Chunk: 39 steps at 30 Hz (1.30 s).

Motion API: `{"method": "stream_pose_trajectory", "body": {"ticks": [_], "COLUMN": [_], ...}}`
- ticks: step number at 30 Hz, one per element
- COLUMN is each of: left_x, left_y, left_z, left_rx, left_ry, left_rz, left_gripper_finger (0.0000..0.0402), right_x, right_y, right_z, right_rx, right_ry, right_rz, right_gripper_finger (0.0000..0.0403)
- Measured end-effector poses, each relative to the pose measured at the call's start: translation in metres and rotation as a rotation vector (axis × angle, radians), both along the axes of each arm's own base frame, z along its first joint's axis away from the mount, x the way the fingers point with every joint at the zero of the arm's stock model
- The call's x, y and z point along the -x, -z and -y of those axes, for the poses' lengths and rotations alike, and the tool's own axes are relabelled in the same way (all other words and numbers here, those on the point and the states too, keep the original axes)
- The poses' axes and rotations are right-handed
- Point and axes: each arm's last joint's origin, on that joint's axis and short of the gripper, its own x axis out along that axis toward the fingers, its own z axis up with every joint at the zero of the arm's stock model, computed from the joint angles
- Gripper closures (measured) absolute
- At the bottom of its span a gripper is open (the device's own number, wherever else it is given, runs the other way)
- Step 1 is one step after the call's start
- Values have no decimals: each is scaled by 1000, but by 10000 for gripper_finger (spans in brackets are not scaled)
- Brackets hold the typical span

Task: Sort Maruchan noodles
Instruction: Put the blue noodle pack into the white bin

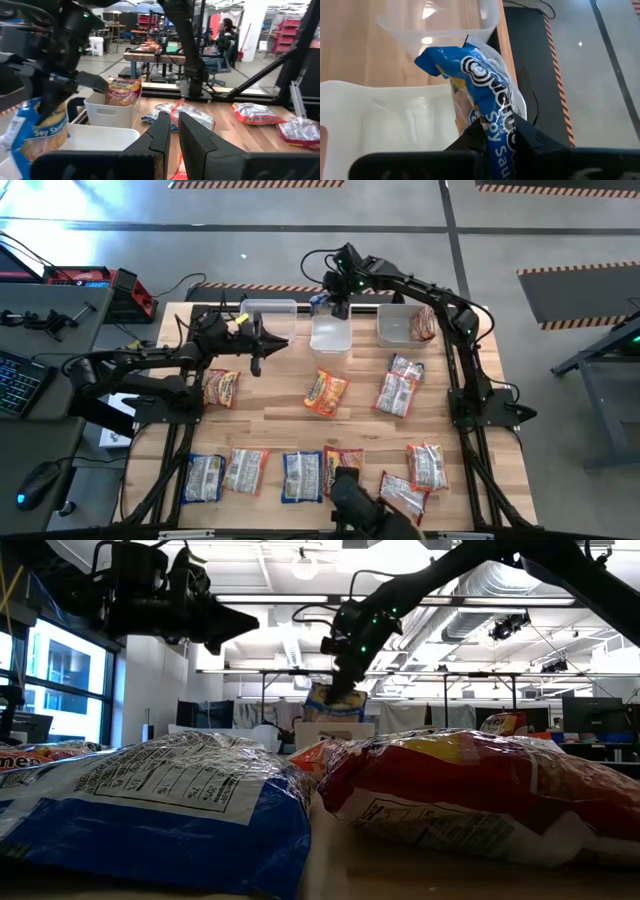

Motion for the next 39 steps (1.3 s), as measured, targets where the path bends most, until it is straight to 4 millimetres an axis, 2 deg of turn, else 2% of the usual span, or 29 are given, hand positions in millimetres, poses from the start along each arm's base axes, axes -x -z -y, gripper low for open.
{"method": "stream_pose_trajectory", "body": {"ticks": [13,24,36,39], "left_x": [0,0,-5,-5], "left_y": [2,2,2,2], "left_z": [-1,-1,7,7], "left_rx": [10,29,10,2], "left_ry": [-24,-24,-36,-34], "left_rz": [-18,-16,-18,-19], "left_gripper_finger": [376,376,376,376], "right_x": [-7,-17,-30,-31], "right_y": [1,1,39,43], "right_z": [-10,-22,-23,-22], "right_rx": [18,88,92,97], "right_ry": [76,225,253,248], "right_rz": [-48,-95,-188,-203], "right_gripper_finger": [373,373,373,373]}}
